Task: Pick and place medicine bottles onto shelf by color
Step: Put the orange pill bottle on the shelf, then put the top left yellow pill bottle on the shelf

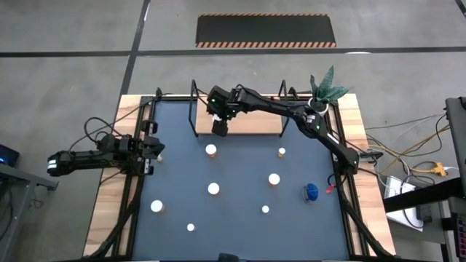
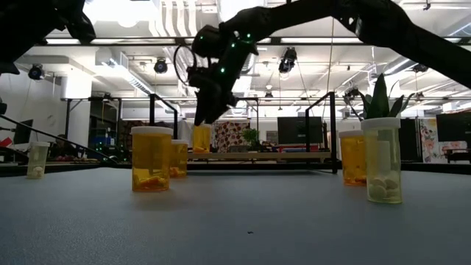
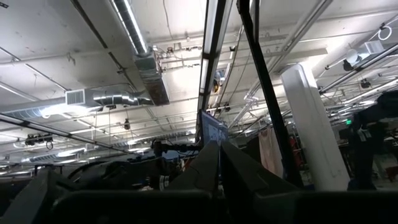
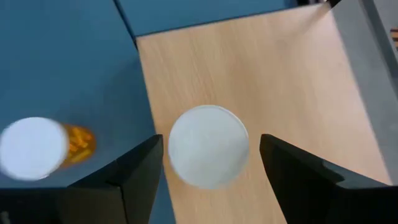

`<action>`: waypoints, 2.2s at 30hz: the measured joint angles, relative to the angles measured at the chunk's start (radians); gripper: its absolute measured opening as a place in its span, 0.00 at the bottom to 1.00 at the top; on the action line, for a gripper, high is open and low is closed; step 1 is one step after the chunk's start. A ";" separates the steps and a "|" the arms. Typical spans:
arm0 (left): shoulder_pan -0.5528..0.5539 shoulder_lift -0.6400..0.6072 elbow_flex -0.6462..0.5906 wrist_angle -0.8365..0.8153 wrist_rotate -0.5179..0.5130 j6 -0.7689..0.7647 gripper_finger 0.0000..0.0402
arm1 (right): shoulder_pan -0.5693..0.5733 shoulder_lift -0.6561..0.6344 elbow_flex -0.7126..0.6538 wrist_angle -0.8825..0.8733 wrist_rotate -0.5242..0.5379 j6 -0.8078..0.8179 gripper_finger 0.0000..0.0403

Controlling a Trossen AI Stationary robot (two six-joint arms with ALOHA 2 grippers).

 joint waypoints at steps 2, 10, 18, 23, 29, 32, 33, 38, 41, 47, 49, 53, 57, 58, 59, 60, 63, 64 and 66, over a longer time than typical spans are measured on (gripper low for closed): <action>0.000 -0.002 0.000 -0.001 0.000 0.000 0.00 | 0.000 -0.024 0.000 -0.014 0.000 -0.001 0.64; 0.000 -0.001 0.000 0.000 0.000 0.001 0.00 | -0.003 -0.087 0.001 -0.133 0.034 -0.025 0.47; 0.001 0.000 0.000 -0.001 0.000 0.001 0.00 | -0.023 -0.034 -0.013 -0.147 0.065 -0.035 0.10; 0.001 -0.001 0.000 -0.001 0.000 0.000 0.00 | -0.026 0.015 -0.013 -0.127 0.063 -0.039 0.03; 0.001 0.000 0.000 -0.001 0.000 0.000 0.00 | -0.018 0.039 -0.013 -0.042 0.052 -0.039 0.03; 0.001 -0.001 0.000 -0.001 0.000 0.000 0.00 | -0.004 0.039 -0.013 0.020 0.044 -0.043 0.03; 0.001 -0.001 0.000 -0.001 0.000 0.000 0.00 | 0.000 0.039 -0.013 0.029 0.044 -0.044 0.03; 0.001 0.000 0.000 0.000 0.000 0.000 0.00 | 0.005 0.039 -0.013 0.015 0.044 -0.045 0.03; 0.001 0.001 0.000 -0.001 0.000 0.000 0.00 | 0.004 0.039 -0.013 0.043 0.028 -0.042 0.03; 0.001 -0.002 0.000 0.000 0.000 0.000 0.00 | 0.010 0.039 -0.014 0.117 -0.035 -0.014 0.03; 0.001 -0.002 0.000 -0.001 0.000 0.000 0.00 | 0.009 0.039 -0.014 0.115 -0.034 -0.008 0.03; 0.001 -0.002 0.000 0.000 0.000 0.000 0.00 | 0.010 0.039 -0.017 0.106 -0.033 -0.005 0.03; 0.001 -0.001 0.000 0.000 0.000 0.000 0.00 | 0.014 0.036 -0.019 0.096 -0.033 -0.014 0.03; 0.001 -0.001 0.000 0.000 0.000 0.000 0.00 | 0.014 0.028 -0.019 0.080 -0.029 -0.018 0.03; 0.001 -0.002 0.000 0.000 0.000 0.000 0.00 | 0.015 0.020 -0.019 0.061 -0.026 -0.022 0.03; 0.001 -0.002 0.000 0.000 0.000 -0.001 0.00 | 0.017 0.006 -0.019 0.043 -0.025 -0.024 0.03; 0.001 -0.002 0.000 0.000 0.000 -0.002 0.00 | 0.033 -0.043 -0.019 -0.019 -0.019 -0.030 0.03; 0.001 -0.001 0.000 0.000 0.000 -0.002 0.00 | 0.043 -0.060 -0.019 -0.041 -0.019 -0.034 0.03; 0.001 -0.002 0.000 0.001 0.000 -0.002 0.00 | 0.073 -0.087 -0.020 -0.089 -0.021 -0.040 0.03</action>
